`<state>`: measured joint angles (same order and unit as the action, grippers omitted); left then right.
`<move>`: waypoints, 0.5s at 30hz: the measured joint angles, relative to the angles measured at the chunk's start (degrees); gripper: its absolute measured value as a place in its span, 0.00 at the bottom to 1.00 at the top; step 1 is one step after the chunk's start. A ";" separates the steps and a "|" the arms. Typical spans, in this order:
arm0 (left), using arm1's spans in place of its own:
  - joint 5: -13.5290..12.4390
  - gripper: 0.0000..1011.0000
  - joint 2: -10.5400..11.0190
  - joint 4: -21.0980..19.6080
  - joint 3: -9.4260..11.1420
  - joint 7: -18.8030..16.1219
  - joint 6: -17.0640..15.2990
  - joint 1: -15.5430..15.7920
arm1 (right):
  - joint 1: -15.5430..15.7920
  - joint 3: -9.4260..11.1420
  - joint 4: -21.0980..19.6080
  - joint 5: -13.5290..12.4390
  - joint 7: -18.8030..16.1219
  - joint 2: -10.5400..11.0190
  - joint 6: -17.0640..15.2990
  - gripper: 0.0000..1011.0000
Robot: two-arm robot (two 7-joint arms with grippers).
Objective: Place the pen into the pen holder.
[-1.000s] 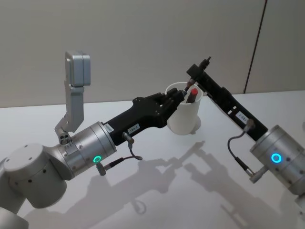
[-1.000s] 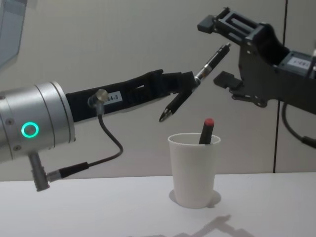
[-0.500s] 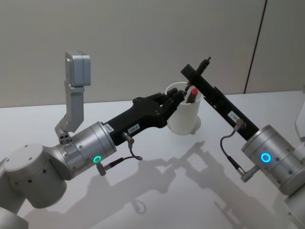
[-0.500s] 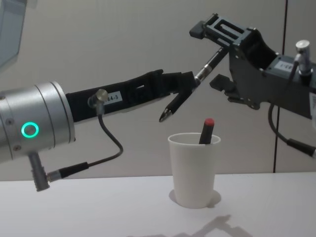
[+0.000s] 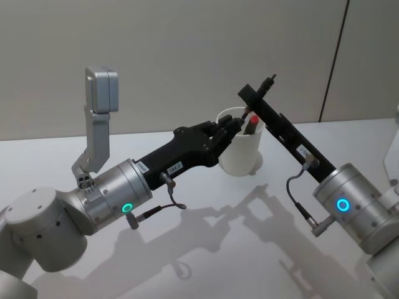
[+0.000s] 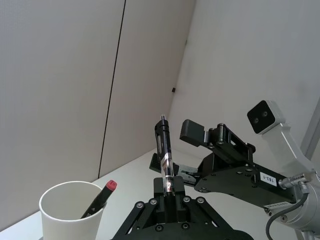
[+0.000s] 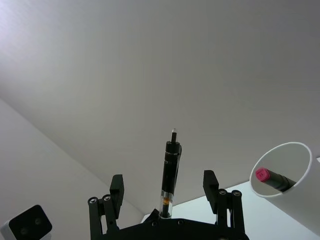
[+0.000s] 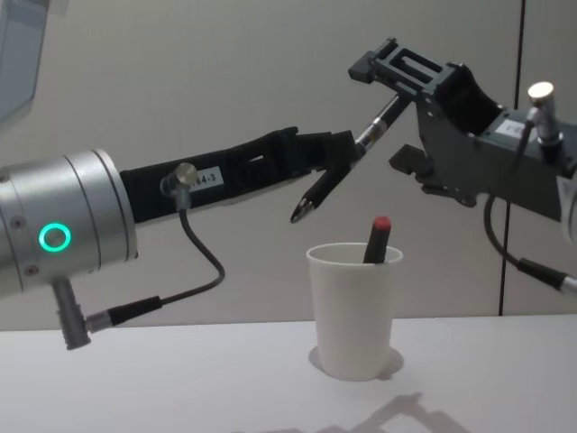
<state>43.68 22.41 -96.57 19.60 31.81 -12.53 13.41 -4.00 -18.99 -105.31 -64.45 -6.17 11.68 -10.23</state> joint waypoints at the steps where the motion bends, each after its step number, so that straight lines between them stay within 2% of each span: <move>1: 0.00 0.11 0.00 0.00 0.00 0.00 0.00 0.00 | -0.13 -0.10 0.10 0.15 0.25 -0.13 0.14 0.99; 15: 0.00 0.11 0.00 0.00 0.00 0.00 0.00 0.00 | -1.33 -0.89 1.04 1.75 2.61 -1.42 1.75 0.99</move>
<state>43.68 22.41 -96.57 19.60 31.81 -12.53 13.41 -5.33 -19.88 -104.26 -62.70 -3.56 10.26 -8.49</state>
